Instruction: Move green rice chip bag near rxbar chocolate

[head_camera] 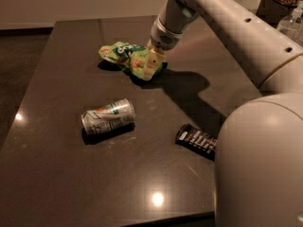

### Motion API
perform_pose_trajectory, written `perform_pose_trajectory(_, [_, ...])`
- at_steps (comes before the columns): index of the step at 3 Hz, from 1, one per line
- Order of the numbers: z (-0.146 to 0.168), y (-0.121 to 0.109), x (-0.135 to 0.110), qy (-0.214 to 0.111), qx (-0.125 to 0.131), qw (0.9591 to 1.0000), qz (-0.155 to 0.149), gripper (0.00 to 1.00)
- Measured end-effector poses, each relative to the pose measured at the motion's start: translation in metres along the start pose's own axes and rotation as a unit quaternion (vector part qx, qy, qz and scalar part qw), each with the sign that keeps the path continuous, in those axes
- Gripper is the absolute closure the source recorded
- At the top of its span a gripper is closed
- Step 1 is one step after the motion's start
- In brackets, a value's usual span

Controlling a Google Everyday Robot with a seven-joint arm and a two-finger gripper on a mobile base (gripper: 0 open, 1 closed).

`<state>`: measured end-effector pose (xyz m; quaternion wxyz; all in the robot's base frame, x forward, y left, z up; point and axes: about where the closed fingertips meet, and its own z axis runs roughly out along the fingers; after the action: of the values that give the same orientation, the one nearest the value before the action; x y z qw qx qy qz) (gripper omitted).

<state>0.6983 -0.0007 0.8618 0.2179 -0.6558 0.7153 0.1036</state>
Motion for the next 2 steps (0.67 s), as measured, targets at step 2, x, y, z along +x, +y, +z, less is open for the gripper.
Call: perform_pose_trajectory(2, [0.0004,0.0029,0.0031,0.022,-0.006,0.9997,-0.009,0.7])
